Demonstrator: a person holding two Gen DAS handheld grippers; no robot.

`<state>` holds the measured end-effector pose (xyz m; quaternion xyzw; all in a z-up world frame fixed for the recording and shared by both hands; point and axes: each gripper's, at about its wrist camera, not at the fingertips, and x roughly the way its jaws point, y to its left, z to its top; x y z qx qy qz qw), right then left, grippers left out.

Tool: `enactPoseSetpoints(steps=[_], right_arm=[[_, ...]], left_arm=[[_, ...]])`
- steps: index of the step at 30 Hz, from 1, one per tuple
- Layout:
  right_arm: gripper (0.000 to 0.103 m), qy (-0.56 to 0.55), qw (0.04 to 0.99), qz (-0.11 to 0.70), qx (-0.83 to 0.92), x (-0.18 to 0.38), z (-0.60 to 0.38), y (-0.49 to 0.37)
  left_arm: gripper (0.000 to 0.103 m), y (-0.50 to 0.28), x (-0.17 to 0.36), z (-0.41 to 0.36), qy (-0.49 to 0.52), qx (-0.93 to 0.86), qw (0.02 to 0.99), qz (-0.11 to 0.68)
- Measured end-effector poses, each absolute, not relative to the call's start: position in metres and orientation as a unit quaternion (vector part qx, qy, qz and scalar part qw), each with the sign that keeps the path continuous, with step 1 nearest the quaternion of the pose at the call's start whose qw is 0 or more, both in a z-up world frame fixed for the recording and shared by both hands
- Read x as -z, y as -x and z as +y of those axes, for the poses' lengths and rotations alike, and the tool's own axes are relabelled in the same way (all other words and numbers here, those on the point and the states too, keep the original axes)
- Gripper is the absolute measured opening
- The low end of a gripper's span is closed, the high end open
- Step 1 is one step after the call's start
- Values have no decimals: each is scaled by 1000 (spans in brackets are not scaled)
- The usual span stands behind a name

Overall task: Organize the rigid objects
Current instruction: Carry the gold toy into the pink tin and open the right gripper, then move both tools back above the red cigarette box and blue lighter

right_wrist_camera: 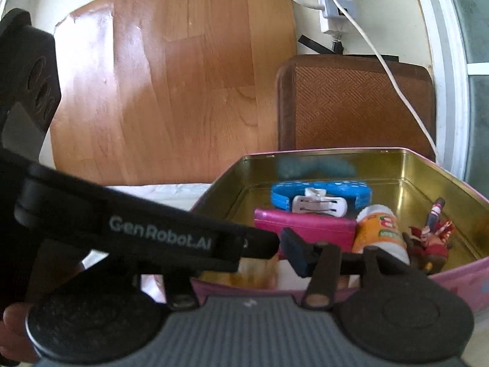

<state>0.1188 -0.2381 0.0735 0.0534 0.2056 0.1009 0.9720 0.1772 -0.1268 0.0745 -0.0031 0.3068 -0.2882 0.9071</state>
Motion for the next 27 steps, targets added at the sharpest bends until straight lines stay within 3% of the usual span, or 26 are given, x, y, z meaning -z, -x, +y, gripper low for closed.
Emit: enactPoseSetpoints(steps=[10, 27], right_arm=[[53, -86, 978, 176, -66, -83, -238, -99], [56, -52, 973, 187, -125, -84, -148, -78]], left_arm=[[59, -153, -95, -72, 12, 188, 950, 249], [59, -127, -48, 52, 29, -23, 954, 298]])
